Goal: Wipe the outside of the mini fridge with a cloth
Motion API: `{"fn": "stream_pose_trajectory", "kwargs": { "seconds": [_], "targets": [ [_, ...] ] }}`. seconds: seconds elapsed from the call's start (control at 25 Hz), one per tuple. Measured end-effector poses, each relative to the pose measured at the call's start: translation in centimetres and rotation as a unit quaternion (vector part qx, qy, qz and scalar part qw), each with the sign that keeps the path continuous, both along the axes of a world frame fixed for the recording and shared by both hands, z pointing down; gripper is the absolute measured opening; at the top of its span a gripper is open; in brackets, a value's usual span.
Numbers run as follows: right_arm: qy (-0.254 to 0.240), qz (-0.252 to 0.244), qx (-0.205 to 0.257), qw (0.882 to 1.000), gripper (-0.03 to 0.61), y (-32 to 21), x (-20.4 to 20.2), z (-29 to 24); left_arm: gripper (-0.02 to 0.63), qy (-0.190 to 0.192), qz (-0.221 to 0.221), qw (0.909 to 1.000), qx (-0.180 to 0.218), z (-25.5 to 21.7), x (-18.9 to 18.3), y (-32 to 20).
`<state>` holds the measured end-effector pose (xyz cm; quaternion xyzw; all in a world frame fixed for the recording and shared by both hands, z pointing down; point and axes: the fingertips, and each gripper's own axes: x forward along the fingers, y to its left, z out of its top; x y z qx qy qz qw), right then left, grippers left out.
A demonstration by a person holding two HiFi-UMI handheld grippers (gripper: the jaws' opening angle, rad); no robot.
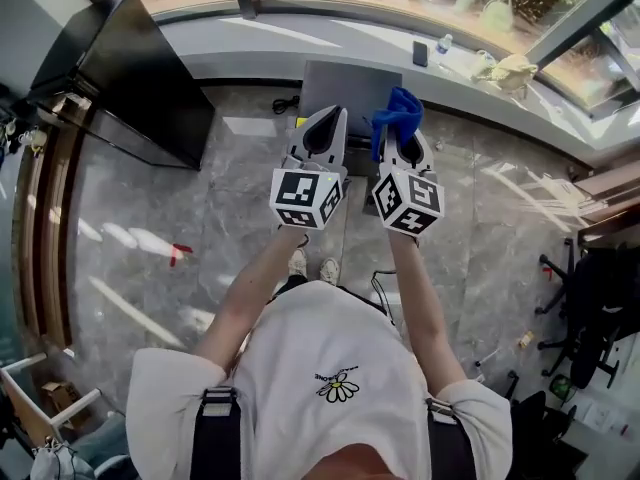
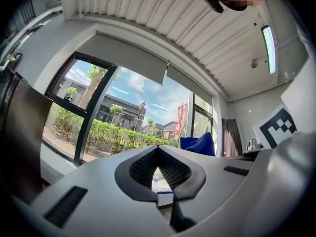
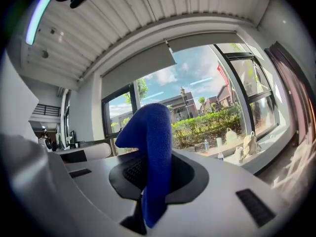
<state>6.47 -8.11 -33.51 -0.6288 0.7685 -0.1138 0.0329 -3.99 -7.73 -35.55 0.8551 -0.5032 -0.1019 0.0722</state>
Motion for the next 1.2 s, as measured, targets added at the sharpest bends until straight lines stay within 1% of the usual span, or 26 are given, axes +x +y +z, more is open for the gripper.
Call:
{"fn": "stream_pose_trajectory", "kwargs": {
  "seconds": [0.12, 0.2, 0.28, 0.36, 0.48, 0.56, 0.72, 0.92, 1.08, 1.2],
  "targets": [
    [0.016, -0.001, 0.001, 1.000, 0.075, 0.9, 0.2, -2.3, 0.005, 0.030, -0.012, 0.9994, 0.010, -1.7, -0.7, 0.6],
    [0.027, 0.002, 0.010, 1.000, 0.075, 1.9, 0.4, -3.6, 0.005, 0.034, -0.017, 0.9992, 0.015, -2.4, -1.5, 0.8],
    [0.033, 0.007, 0.022, 0.999, 0.075, 2.3, 0.7, -4.2, 0.005, 0.017, -0.021, 0.9994, 0.022, -2.9, -1.9, 0.6],
    [0.022, 0.018, 0.032, 0.999, 0.075, 2.1, 1.0, -4.2, 0.005, -0.004, -0.022, 0.9994, 0.025, -3.0, -1.9, 0.5],
    [-0.004, 0.033, 0.036, 0.999, 0.075, 1.9, 1.0, -3.6, 0.005, -0.011, -0.025, 0.9996, 0.006, -1.8, -1.6, 1.0],
    [-0.011, 0.035, 0.039, 0.999, 0.075, 2.0, 0.6, -3.5, 0.005, -0.011, -0.024, 0.9996, -0.008, -1.1, -1.4, 1.2],
    [-0.005, 0.025, 0.044, 0.999, 0.075, 2.6, -0.5, -3.6, 0.005, -0.028, -0.009, 0.9995, -0.007, -1.0, -1.0, 1.7],
    [0.000, 0.012, 0.035, 0.999, 0.075, 3.6, -1.3, -2.6, 0.005, -0.042, -0.001, 0.9991, -0.008, -0.5, -0.8, 2.6],
    [0.009, -0.008, 0.030, 0.999, 0.075, 4.5, -2.8, -1.8, 0.005, -0.046, -0.004, 0.9988, -0.013, 0.0, -1.9, 3.2],
    [0.015, -0.015, 0.029, 0.999, 0.075, 4.9, -3.5, -1.3, 0.005, -0.055, -0.006, 0.9984, -0.013, 0.3, -2.5, 3.3]
  ]
}}
